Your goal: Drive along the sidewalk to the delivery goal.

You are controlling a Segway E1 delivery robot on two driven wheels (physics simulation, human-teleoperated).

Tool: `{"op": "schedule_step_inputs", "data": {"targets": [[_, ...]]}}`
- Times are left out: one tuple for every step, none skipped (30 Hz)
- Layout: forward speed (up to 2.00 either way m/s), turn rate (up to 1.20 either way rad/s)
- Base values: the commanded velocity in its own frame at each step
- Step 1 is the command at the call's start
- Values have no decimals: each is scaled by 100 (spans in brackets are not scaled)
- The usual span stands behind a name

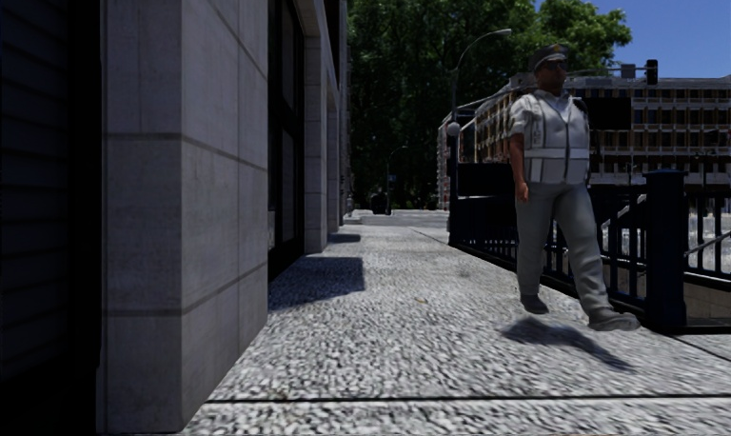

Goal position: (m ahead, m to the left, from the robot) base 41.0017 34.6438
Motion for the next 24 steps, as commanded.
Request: {"op": "schedule_step_inputs", "data": {"targets": [[200,0],[200,0],[200,0],[200,0],[200,0],[200,0],[200,0],[200,0],[200,0],[200,0],[200,0],[200,0],[200,0],[200,0],[200,0],[200,0],[200,0],[200,0],[200,0],[200,0],[200,0],[200,0],[200,0],[200,0]]}}
